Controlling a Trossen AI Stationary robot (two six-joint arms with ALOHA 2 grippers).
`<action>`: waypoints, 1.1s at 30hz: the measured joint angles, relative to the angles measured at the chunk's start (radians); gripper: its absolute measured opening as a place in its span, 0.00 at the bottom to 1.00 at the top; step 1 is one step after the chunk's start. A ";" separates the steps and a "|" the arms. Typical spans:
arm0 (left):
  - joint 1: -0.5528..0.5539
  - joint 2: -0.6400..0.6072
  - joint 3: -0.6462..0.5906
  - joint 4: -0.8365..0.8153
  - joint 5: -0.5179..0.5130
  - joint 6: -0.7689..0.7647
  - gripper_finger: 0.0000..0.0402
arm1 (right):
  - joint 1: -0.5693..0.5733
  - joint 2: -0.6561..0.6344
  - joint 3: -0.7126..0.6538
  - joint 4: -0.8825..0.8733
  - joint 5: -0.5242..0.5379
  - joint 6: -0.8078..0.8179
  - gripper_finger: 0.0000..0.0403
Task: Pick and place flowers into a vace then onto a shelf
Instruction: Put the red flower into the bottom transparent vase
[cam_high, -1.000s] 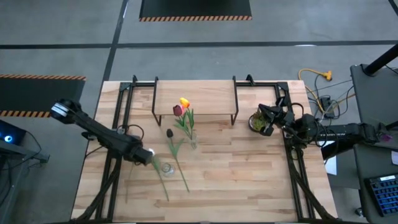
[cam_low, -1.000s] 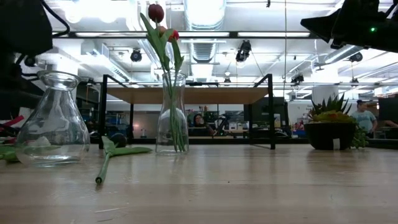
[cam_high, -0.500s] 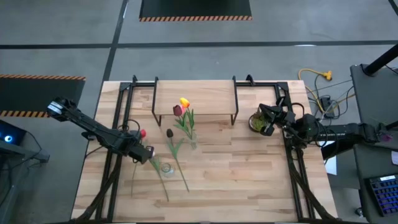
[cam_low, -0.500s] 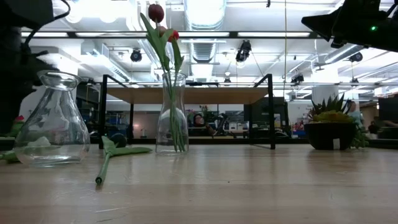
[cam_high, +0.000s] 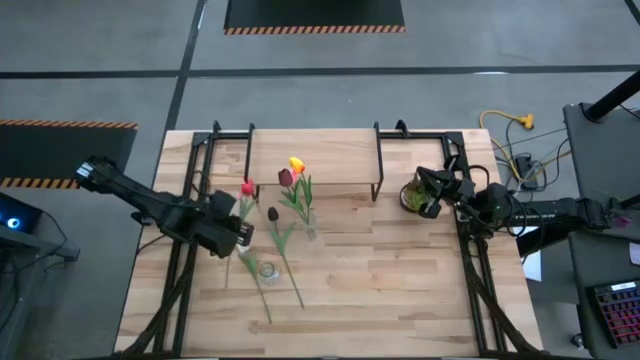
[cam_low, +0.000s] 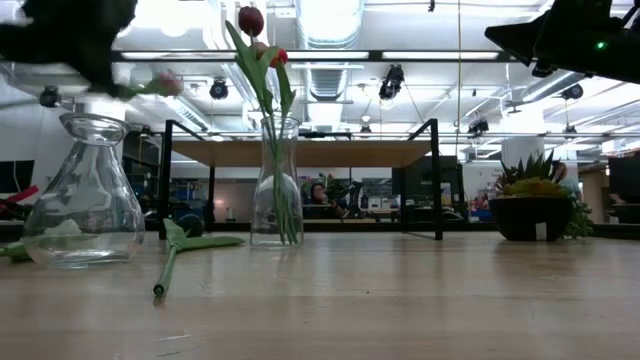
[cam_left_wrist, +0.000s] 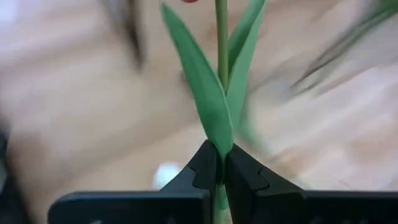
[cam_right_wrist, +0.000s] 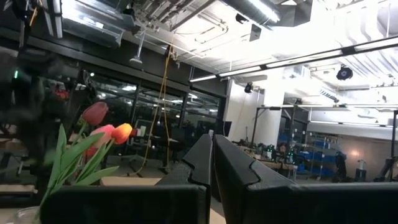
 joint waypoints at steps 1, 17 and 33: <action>-0.006 0.000 0.034 0.000 -0.051 0.039 0.00 | 0.000 0.000 0.000 0.000 0.000 0.000 0.02; -0.076 0.001 0.174 0.120 -0.444 0.359 0.00 | 0.000 0.000 0.000 -0.001 0.000 0.000 0.02; -0.129 0.013 0.094 0.532 -0.499 0.660 0.00 | 0.000 0.000 0.000 -0.001 0.001 0.000 0.02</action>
